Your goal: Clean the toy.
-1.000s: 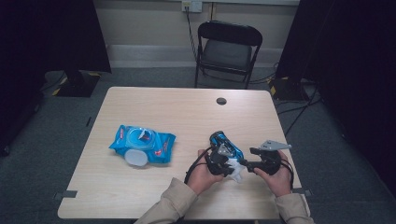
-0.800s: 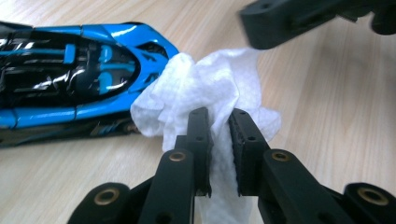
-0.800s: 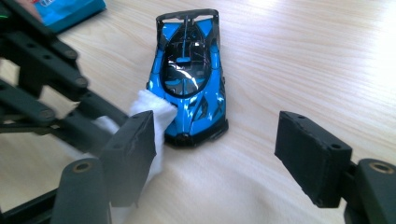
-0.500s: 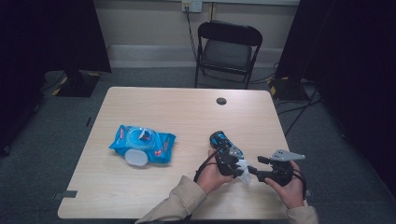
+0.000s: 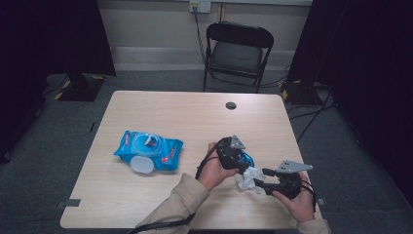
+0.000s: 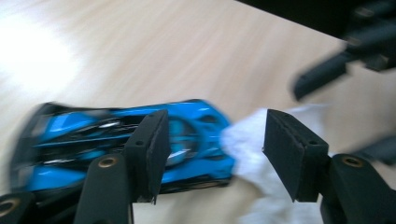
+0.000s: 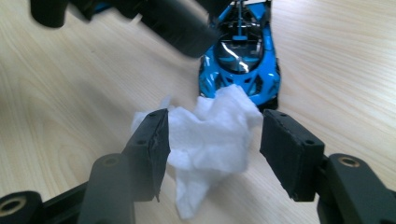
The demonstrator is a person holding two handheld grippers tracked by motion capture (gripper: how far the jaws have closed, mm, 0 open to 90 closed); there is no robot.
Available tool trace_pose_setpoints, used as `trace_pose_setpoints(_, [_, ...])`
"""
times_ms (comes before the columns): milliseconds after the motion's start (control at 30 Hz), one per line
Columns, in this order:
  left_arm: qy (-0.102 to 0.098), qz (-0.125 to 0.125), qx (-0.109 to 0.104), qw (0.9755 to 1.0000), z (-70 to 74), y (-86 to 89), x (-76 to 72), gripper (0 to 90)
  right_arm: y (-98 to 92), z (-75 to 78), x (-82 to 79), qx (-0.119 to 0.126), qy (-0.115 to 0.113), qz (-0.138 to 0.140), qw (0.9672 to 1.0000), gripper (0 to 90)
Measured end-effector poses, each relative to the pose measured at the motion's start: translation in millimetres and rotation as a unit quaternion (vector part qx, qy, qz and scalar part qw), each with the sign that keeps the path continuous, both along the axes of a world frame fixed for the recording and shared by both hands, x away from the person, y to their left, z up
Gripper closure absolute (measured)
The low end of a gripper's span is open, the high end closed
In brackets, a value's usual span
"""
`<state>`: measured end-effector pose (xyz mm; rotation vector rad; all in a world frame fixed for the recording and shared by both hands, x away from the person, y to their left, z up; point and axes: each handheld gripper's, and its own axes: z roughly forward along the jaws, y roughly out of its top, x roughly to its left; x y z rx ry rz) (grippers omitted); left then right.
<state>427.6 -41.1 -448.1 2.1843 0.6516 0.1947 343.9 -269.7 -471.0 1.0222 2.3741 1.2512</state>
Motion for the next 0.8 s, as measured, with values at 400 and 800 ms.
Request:
trace_pose_setpoints(400, [-0.009,0.011,0.034,0.9993,-16.8,3.0,29.3,22.9,10.6,-9.5,2.2,-0.010,0.012,0.011,0.9998,39.8])
trace_pose_setpoints(800, [-0.015,0.005,0.052,0.9985,-26.2,-1.4,32.7,13.7,15.6,-16.1,6.1,-0.018,0.019,0.004,0.9997,32.2])
